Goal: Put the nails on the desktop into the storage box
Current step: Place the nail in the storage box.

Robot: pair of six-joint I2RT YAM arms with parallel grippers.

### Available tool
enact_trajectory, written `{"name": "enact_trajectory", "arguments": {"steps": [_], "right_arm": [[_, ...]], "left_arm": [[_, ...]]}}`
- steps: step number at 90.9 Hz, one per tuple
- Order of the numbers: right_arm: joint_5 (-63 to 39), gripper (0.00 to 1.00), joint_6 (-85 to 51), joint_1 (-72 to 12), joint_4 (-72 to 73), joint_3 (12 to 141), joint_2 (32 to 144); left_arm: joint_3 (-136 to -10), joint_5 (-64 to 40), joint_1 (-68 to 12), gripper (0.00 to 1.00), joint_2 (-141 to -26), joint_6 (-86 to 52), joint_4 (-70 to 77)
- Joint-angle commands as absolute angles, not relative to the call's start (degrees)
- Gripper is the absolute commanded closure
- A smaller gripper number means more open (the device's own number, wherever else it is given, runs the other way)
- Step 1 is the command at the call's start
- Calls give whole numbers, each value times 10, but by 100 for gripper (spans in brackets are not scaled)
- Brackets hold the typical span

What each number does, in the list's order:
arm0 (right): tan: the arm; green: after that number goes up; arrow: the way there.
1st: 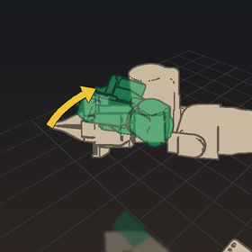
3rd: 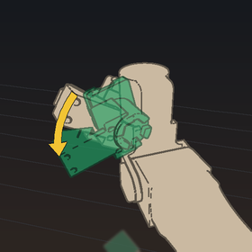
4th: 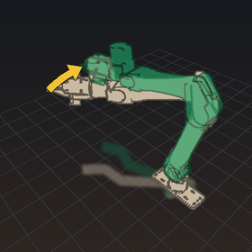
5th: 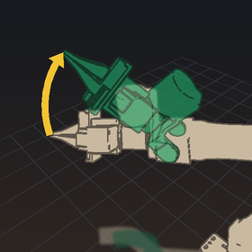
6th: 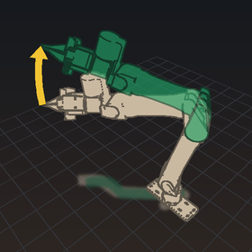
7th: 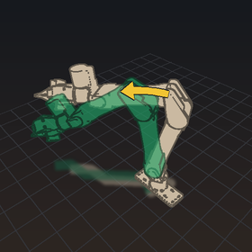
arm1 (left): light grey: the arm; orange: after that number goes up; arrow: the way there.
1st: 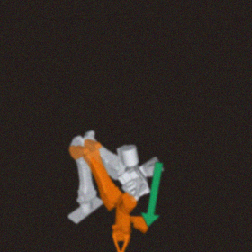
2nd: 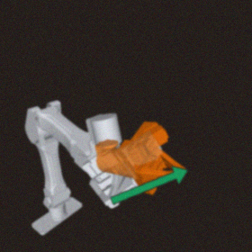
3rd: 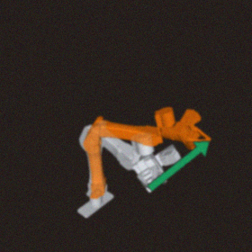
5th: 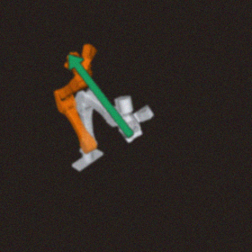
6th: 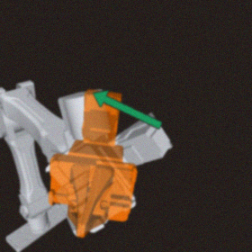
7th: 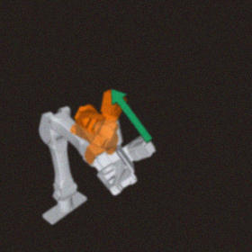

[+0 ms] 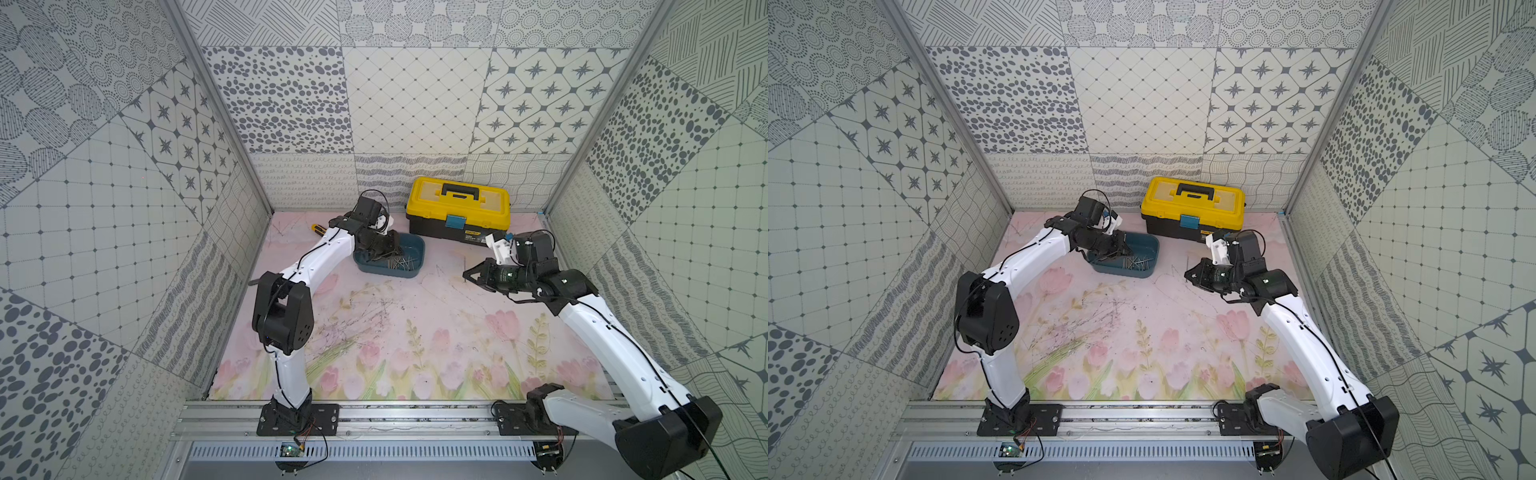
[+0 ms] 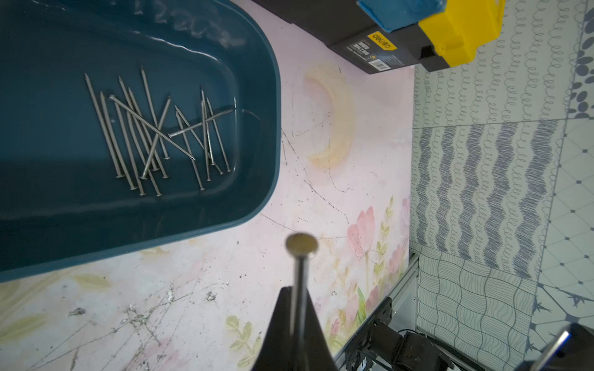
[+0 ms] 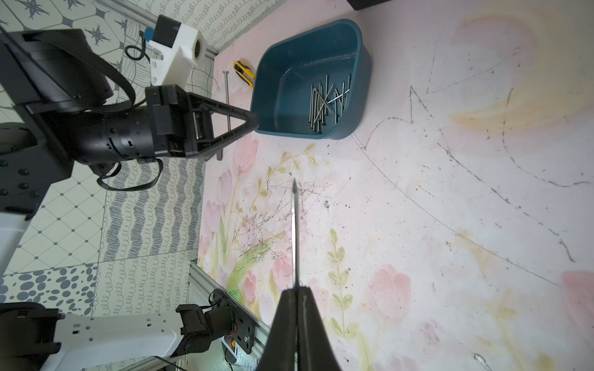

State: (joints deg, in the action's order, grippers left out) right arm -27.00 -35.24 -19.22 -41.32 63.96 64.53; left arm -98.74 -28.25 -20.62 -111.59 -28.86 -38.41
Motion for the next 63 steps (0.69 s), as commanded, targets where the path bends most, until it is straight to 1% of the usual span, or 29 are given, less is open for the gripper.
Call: {"name": "enact_trajectory", "arguments": {"steps": [1,26,63], "right_arm": [[-252,100,-364,-198,-422,627,618],[-229,100,-383,-212,-451,616,592],[-219,100,-369,-214,-481,612,579]], "left_arm": [[-1031,-246,-197,100,-1172,-248,-415],[-1113,-270,-191,100,-1273,-270,-414],[-1101,-288,-188,100,-1319,-297,-382]]}}
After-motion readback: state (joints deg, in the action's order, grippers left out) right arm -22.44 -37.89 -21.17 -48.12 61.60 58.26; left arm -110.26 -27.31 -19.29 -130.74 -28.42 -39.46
